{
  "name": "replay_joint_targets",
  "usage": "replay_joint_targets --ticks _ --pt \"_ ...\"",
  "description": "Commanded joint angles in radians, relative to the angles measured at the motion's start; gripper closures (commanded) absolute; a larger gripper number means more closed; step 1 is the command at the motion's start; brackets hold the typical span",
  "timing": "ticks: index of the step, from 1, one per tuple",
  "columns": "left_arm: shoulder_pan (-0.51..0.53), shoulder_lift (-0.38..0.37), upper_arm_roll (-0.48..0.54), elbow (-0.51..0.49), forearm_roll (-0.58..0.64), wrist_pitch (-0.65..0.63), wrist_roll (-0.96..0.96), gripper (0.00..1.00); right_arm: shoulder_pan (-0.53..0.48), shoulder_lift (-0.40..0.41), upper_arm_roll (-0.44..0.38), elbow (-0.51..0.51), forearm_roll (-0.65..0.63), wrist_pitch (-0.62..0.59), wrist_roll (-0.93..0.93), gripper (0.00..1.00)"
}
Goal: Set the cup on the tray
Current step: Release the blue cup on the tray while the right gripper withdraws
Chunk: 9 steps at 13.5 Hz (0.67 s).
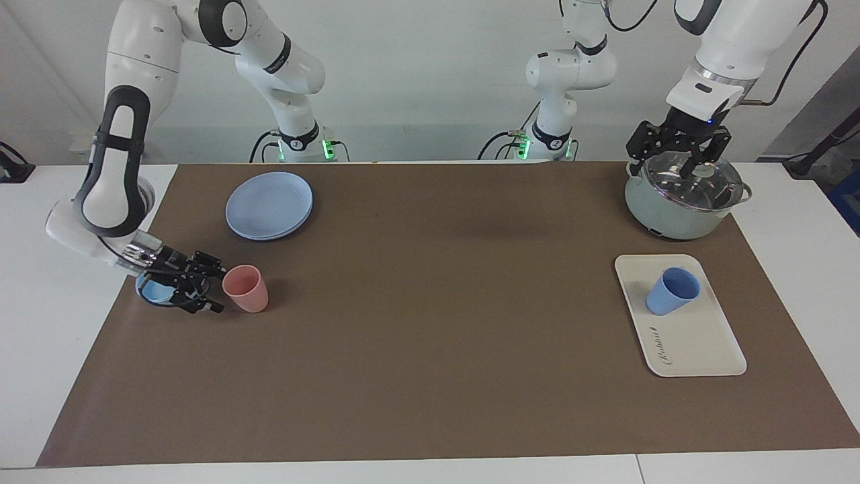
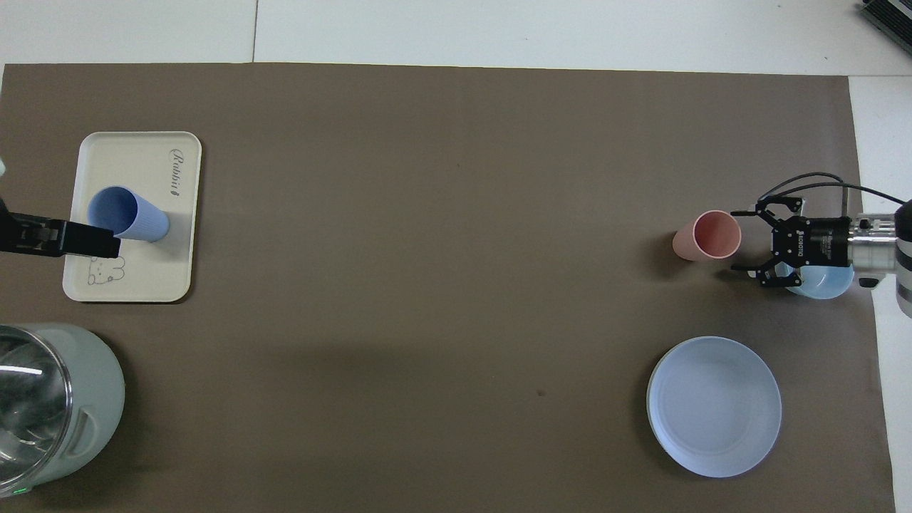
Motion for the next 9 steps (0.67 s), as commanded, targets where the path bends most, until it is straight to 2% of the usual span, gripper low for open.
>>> replay_joint_targets --ticks 1,4,7,9 --pt "-0.011 0.015 -0.001 0.102 -0.002 -0.085 -0.015 0.0 0.0 -0.085 0.004 -0.002 -0.131 0.052 -0.035 0.01" --pt "-0.008 0.035 -0.004 0.148 0.014 -0.176 -0.021 0.0 0.017 -0.186 0.015 -0.002 -0.375 0.04 -0.068 0.01" --pt "-0.013 0.007 -0.004 0.062 0.021 -0.101 -0.021 0.0 0.089 -0.266 0.019 -0.003 -0.601 -0.019 -0.1 0.01" --pt "-0.002 0.001 -0.004 0.042 0.02 -0.075 -0.02 0.0 0.162 -0.317 0.019 -0.005 -0.684 -0.093 -0.12 0.01"
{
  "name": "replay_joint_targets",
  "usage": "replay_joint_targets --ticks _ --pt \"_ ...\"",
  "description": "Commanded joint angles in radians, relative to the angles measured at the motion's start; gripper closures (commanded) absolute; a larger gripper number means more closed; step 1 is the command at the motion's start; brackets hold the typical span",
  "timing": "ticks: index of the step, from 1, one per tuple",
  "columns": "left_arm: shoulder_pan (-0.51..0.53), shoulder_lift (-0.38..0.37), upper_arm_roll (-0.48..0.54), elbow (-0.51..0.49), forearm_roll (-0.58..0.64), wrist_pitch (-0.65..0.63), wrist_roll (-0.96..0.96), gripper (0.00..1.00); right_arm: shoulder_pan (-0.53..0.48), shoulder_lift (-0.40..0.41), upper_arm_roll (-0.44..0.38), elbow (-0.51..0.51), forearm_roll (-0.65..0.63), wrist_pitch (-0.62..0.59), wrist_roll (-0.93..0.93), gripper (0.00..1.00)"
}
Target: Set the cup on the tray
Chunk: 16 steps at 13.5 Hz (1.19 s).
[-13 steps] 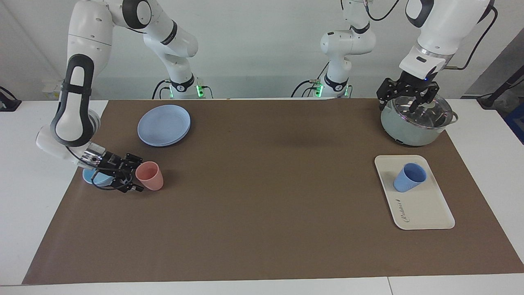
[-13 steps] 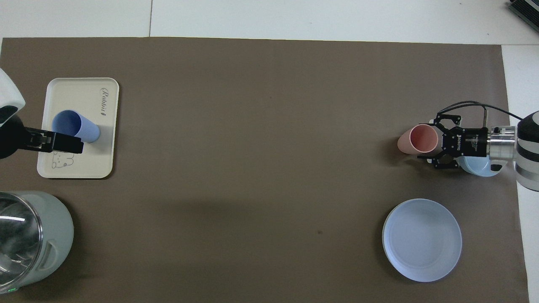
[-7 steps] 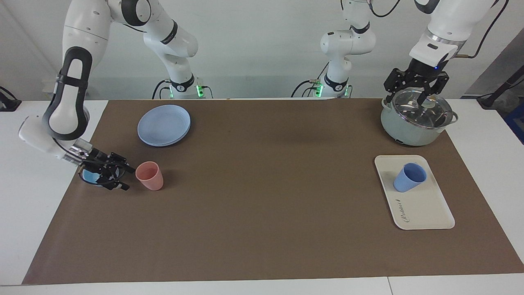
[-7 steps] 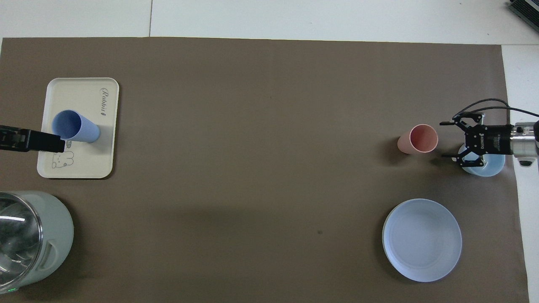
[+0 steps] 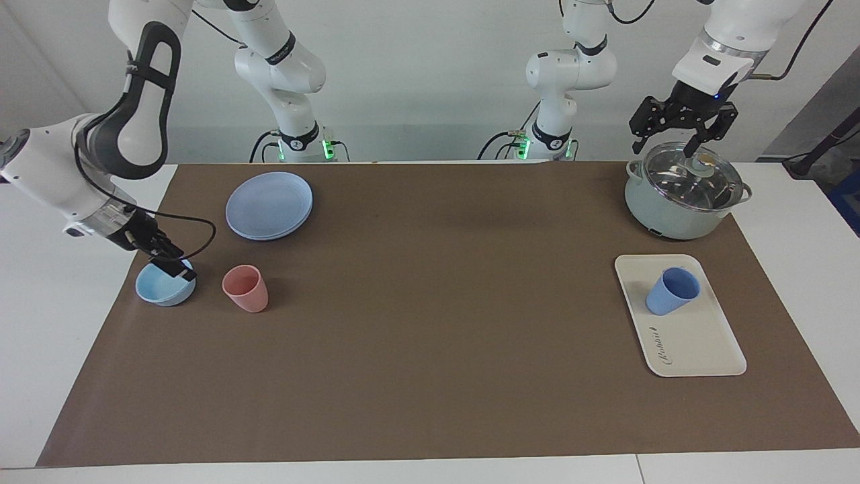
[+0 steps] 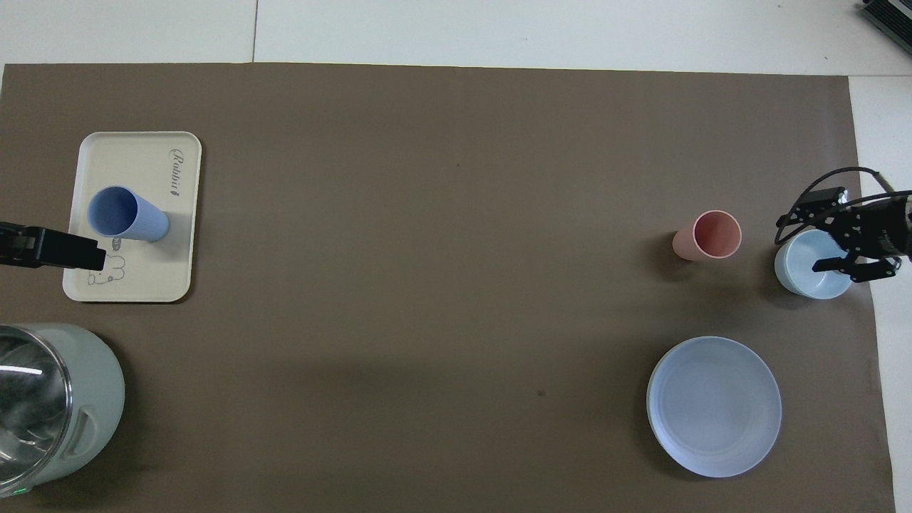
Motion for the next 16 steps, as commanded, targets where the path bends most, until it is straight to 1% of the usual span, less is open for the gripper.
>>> replay_joint_targets --ticks 1,4,6,7,9,11,15,16 --pt "0.003 -0.019 0.005 -0.046 0.019 0.042 -0.008 0.0 0.077 -0.08 0.003 -0.024 -0.1 -0.072 -0.046 0.01" --pt "0.004 -0.027 0.007 -0.049 0.019 0.031 -0.013 0.0 0.194 -0.154 0.003 -0.023 -0.139 -0.12 -0.106 0.01" --pt "0.004 -0.027 0.01 -0.051 0.019 0.029 -0.012 0.0 0.258 -0.182 0.007 0.003 -0.152 -0.111 -0.111 0.01" --pt "0.006 -0.027 0.011 -0.051 0.019 0.028 -0.013 0.0 0.286 -0.18 0.007 0.04 -0.152 -0.114 -0.114 0.01" --pt "0.006 -0.027 0.011 -0.051 0.019 0.028 -0.012 0.0 0.301 -0.177 0.008 0.113 -0.175 -0.138 -0.137 0.01" --pt "0.006 -0.027 0.011 -0.051 0.019 0.029 -0.012 0.0 0.353 -0.151 0.011 0.187 -0.277 -0.184 -0.157 0.01" --pt "0.006 -0.027 0.011 -0.051 0.019 0.028 -0.012 0.0 0.354 -0.104 0.013 0.337 -0.302 -0.283 -0.16 0.01" --pt "0.006 -0.027 0.011 -0.051 0.019 0.029 -0.013 0.0 0.345 -0.101 0.013 0.354 -0.302 -0.301 -0.16 0.01"
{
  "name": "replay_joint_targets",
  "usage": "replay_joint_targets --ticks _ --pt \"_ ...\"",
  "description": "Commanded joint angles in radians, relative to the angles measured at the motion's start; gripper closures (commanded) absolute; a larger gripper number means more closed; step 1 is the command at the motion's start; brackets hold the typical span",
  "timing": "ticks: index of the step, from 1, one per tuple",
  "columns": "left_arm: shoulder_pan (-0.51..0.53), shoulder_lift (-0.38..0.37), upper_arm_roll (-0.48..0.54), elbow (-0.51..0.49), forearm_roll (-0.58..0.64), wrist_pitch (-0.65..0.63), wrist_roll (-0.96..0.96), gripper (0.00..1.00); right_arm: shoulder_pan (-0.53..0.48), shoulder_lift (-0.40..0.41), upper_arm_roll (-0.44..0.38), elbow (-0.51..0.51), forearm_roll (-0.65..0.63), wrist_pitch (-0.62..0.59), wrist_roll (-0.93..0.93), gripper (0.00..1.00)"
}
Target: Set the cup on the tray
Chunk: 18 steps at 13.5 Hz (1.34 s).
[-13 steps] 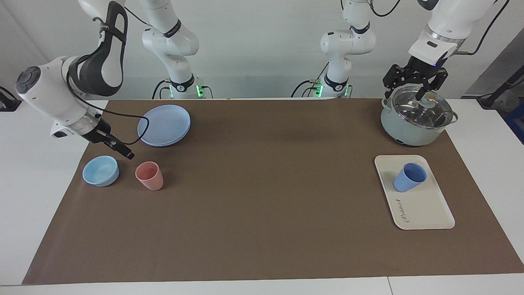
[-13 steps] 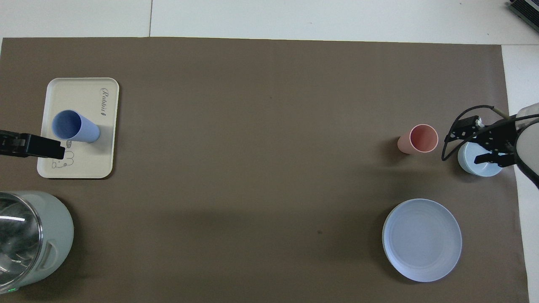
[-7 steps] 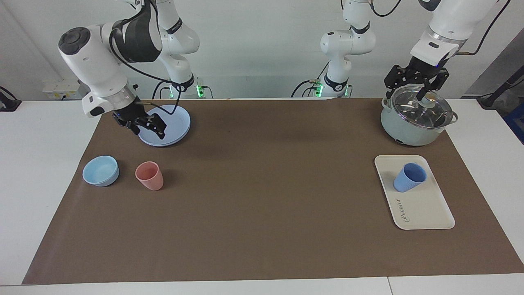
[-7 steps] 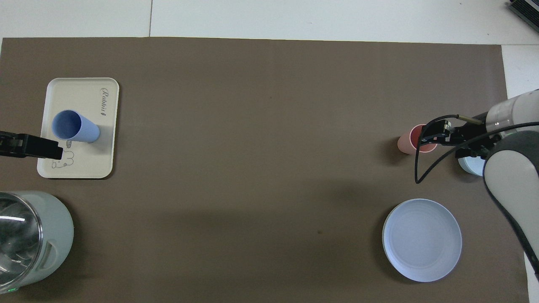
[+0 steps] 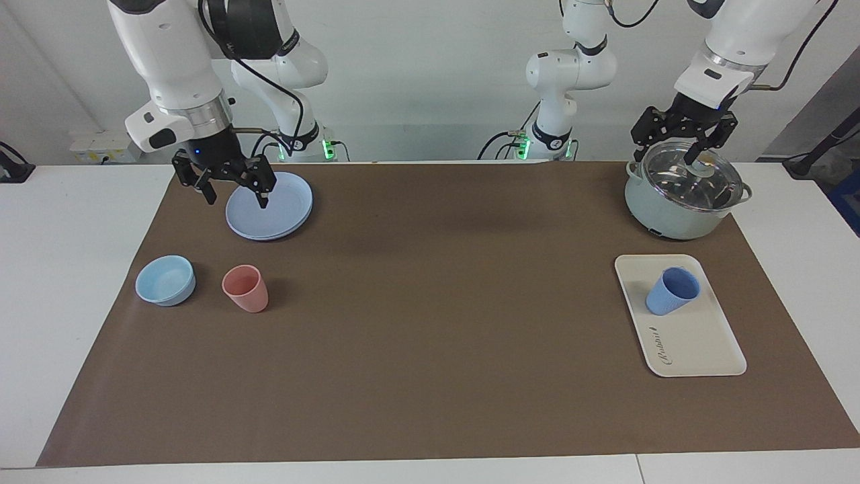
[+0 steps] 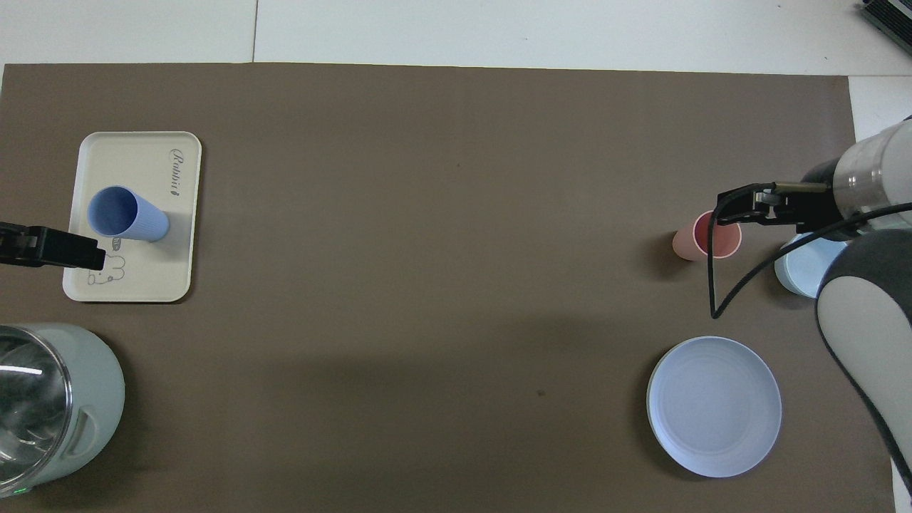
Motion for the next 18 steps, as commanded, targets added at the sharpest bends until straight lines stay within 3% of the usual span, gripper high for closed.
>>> replay_joint_targets --ticks 1,6,18 --pt "0.003 -0.025 0.0 -0.03 0.018 0.015 -0.01 0.0 -0.016 0.044 0.0 0.085 -0.021 -0.058 -0.027 0.01" --pt "0.003 -0.025 0.0 -0.03 0.018 0.017 -0.009 0.0 -0.014 0.009 -0.005 0.055 -0.004 -0.133 -0.009 0.01" --pt "0.003 -0.025 0.0 -0.03 0.018 0.017 -0.009 0.0 -0.03 0.003 -0.008 0.061 0.059 -0.116 -0.026 0.01"
